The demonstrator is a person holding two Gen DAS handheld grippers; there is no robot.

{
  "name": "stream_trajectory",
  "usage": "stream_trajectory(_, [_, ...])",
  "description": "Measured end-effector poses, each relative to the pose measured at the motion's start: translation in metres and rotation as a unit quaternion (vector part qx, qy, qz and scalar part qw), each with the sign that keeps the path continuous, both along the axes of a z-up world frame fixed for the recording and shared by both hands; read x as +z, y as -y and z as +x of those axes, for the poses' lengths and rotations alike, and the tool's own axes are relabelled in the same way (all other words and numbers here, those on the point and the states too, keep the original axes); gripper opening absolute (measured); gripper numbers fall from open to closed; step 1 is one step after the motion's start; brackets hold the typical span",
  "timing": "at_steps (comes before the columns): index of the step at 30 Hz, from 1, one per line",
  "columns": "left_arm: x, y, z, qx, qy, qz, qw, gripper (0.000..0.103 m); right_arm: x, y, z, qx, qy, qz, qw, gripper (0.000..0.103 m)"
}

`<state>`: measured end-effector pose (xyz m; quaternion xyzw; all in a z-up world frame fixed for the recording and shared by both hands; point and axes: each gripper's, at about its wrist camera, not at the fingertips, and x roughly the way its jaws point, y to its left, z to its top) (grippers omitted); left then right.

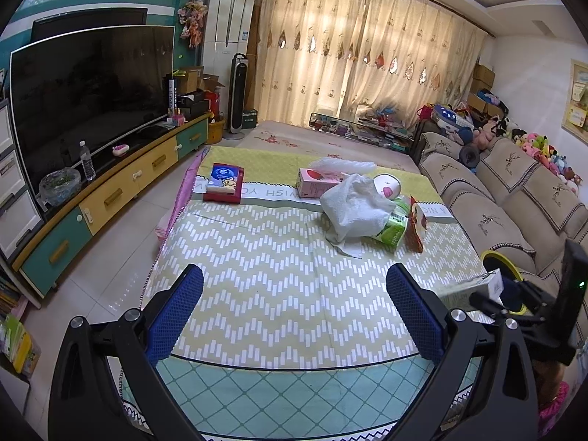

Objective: Collect trash
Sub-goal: 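Carry the flower-printed box over the yellow bin and lower it in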

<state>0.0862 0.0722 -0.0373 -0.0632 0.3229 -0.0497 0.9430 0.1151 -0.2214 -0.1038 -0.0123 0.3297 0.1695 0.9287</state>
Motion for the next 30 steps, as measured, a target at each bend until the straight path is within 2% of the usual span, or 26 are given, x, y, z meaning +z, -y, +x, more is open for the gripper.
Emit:
stream_trajectory(10, [0.001,0.011,0.001,-0.010,-0.002,0.004,0.9999,0.098,0.011,0.010,-0.005,0.002,-0.003,0.028,1.000,0.069])
stream_trajectory(16, [-0.001,0.024,0.008,-0.023,-0.008,0.008,0.9997,0.098,0.020,0.035,-0.004,-0.024,0.007,0.046,0.999,0.069])
stream_trajectory(23, [-0.005,0.041,0.020,-0.040,-0.018,0.013,0.9990,0.098,0.033,0.093,-0.003,-0.098,0.026,0.053,0.993,0.069])
stream_trajectory(27, [-0.008,0.052,0.028,-0.049,-0.023,0.017,0.9984,0.098,0.039,0.135,-0.003,-0.158,0.037,0.053,0.985,0.069])
stream_trajectory(30, [-0.011,0.061,0.034,-0.056,-0.027,0.019,0.9979,0.098,0.038,0.174,0.001,-0.215,0.038,0.050,0.975,0.069])
